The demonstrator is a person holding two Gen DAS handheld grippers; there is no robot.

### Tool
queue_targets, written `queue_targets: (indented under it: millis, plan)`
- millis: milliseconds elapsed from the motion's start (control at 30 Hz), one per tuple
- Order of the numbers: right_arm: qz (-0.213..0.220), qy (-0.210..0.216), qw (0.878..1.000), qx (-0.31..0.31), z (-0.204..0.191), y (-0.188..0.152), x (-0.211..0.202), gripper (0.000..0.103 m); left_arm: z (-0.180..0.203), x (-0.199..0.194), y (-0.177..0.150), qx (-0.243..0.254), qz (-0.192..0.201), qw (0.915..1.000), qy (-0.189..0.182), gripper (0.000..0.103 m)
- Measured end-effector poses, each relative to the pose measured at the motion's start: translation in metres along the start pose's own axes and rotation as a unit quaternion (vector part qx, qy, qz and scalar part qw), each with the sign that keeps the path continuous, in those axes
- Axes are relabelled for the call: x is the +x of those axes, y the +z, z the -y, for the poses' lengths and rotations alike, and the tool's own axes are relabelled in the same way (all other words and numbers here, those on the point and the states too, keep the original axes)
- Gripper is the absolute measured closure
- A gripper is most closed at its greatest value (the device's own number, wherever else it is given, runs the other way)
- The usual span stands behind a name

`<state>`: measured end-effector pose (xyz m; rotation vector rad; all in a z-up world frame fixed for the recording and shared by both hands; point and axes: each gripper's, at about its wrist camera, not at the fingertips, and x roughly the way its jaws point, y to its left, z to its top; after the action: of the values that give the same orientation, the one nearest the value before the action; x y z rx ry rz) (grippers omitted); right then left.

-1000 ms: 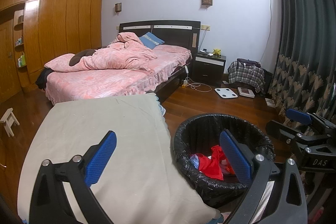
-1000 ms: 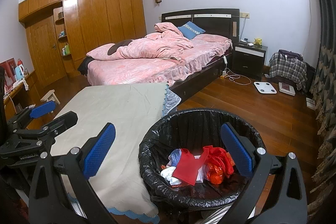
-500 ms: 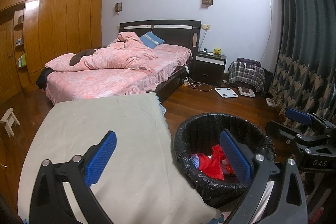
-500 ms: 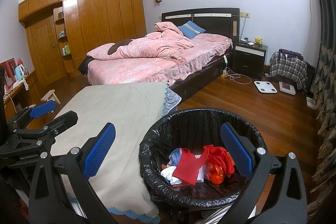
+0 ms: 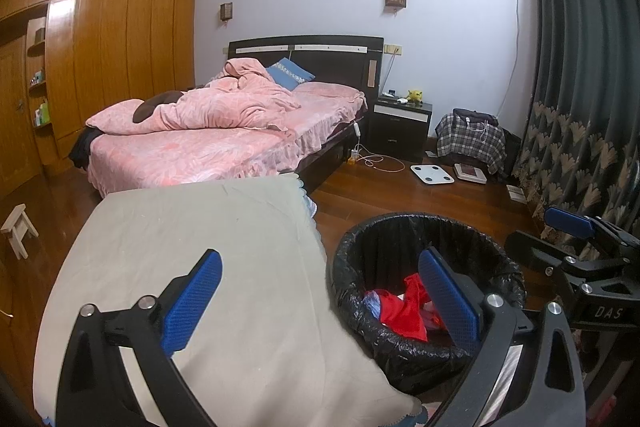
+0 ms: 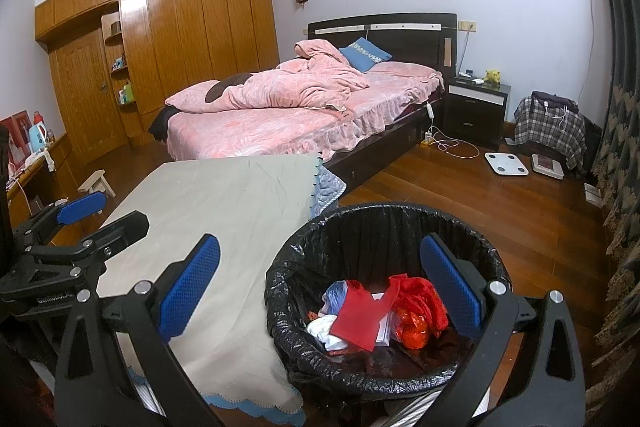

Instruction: Collect trash

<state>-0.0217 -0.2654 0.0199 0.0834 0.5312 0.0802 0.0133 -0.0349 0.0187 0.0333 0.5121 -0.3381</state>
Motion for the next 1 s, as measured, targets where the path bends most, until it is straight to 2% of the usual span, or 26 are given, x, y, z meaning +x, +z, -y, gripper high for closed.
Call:
queue_targets:
  millis: [1000]
  plan:
    - [-0.002, 0.000, 1.000, -0.001, -0.0006, 0.0015, 0.0009, 0.005, -0.0006, -0.0007, 0.0018, 0.001, -0.001, 1.0000, 0.001, 0.006]
